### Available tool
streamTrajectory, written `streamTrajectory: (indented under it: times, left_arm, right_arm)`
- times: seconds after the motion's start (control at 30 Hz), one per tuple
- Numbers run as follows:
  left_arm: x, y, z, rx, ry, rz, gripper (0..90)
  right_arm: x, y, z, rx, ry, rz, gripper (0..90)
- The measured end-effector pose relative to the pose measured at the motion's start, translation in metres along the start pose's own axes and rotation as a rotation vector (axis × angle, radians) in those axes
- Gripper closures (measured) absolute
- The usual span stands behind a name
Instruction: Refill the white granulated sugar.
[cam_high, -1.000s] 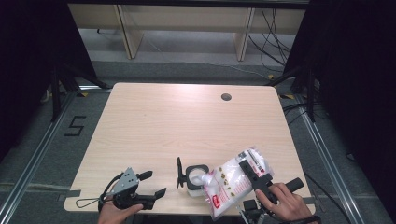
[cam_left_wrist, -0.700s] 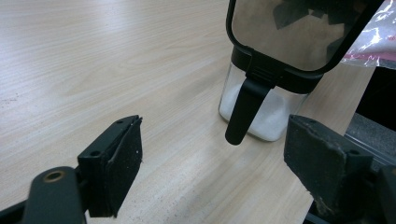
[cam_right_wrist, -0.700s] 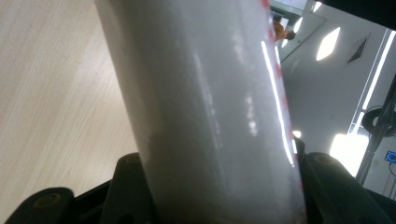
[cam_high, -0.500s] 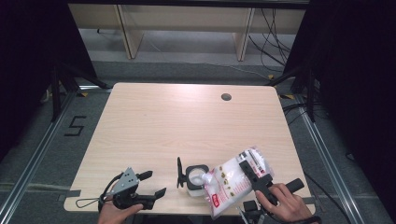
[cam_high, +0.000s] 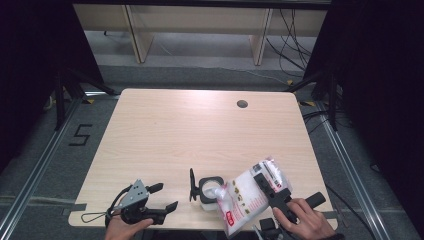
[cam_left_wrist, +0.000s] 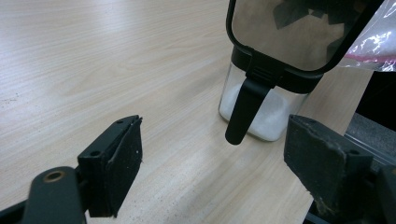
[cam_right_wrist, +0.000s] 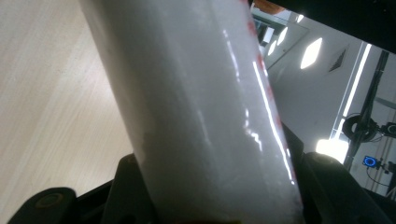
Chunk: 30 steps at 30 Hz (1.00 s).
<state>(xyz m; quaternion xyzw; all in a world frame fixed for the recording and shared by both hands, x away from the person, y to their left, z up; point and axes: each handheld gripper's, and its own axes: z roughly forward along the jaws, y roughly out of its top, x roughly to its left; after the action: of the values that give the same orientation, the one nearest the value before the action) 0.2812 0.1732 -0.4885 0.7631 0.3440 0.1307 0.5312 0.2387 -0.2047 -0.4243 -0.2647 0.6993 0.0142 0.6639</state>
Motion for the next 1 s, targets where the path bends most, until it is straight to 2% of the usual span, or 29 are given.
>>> streamTrajectory:
  times: [0.07, 0.17, 0.23, 0.27, 0.37, 0.4, 0.43, 0.53, 0.6, 0.63, 0.7, 0.73, 0.93, 1.0]
  left_arm:
    - [0.0009, -0.0003, -0.0011, 0.014, 0.005, 0.012, 18.9]
    - [0.0014, 0.0, -0.0011, 0.009, -0.001, 0.012, 18.9]
    - [0.001, -0.0004, -0.0009, 0.009, 0.0, 0.009, 18.9]
    - [0.0012, -0.0004, -0.0009, 0.009, 0.0, 0.01, 18.9]
    - [0.0014, -0.0001, -0.0009, 0.009, -0.001, 0.012, 18.9]
    - [0.0013, -0.0003, -0.001, 0.01, -0.001, 0.012, 18.9]
    - [0.0013, -0.0003, -0.001, 0.009, -0.001, 0.011, 18.9]
    - [0.0014, -0.0002, -0.0011, 0.009, -0.001, 0.012, 18.9]
    - [0.0024, 0.0002, -0.0015, 0.012, -0.005, 0.03, 18.9]
    - [0.0015, -0.0001, -0.0013, 0.01, -0.001, 0.012, 18.9]
    - [0.0013, 0.0, -0.001, 0.009, -0.002, 0.013, 18.9]
    - [0.0013, -0.0002, -0.0011, 0.01, -0.001, 0.013, 18.9]
    - [0.0013, -0.0002, -0.001, 0.01, -0.001, 0.013, 18.9]
    - [0.0015, 0.0, -0.0009, 0.008, -0.001, 0.013, 18.9]
  right_arm:
    - [0.0002, -0.0014, -0.0002, 0.005, -0.011, 0.023, 55.8]
    - [0.0038, -0.0013, 0.0011, 0.005, 0.002, 0.006, 55.8]
    - [0.0042, -0.0023, 0.0022, 0.002, 0.001, 0.032, 55.8]
    - [0.0024, -0.0028, 0.0034, -0.012, 0.009, 0.007, 55.8]
    - [0.0046, -0.0039, 0.0032, -0.009, 0.008, 0.017, 55.8]
    - [0.0073, -0.0041, 0.003, 0.005, 0.021, 0.058, 55.8]
    - [0.0054, -0.0048, 0.004, -0.011, 0.011, 0.022, 55.8]
    - [0.004, -0.0047, 0.0047, -0.016, 0.03, 0.001, 55.8]
    - [0.0046, -0.0053, 0.0054, -0.022, 0.02, 0.006, 55.9]
    - [0.0053, -0.0051, 0.0055, -0.024, 0.02, 0.014, 55.9]
    - [0.0061, -0.0055, 0.0055, -0.015, 0.035, 0.015, 55.9]
    - [0.0076, -0.0059, 0.0047, -0.002, 0.041, 0.038, 55.9]
    - [0.0069, -0.006, 0.005, -0.004, 0.044, 0.031, 55.9]
    - [0.0036, -0.0051, 0.0047, -0.016, 0.02, -0.006, 55.9]
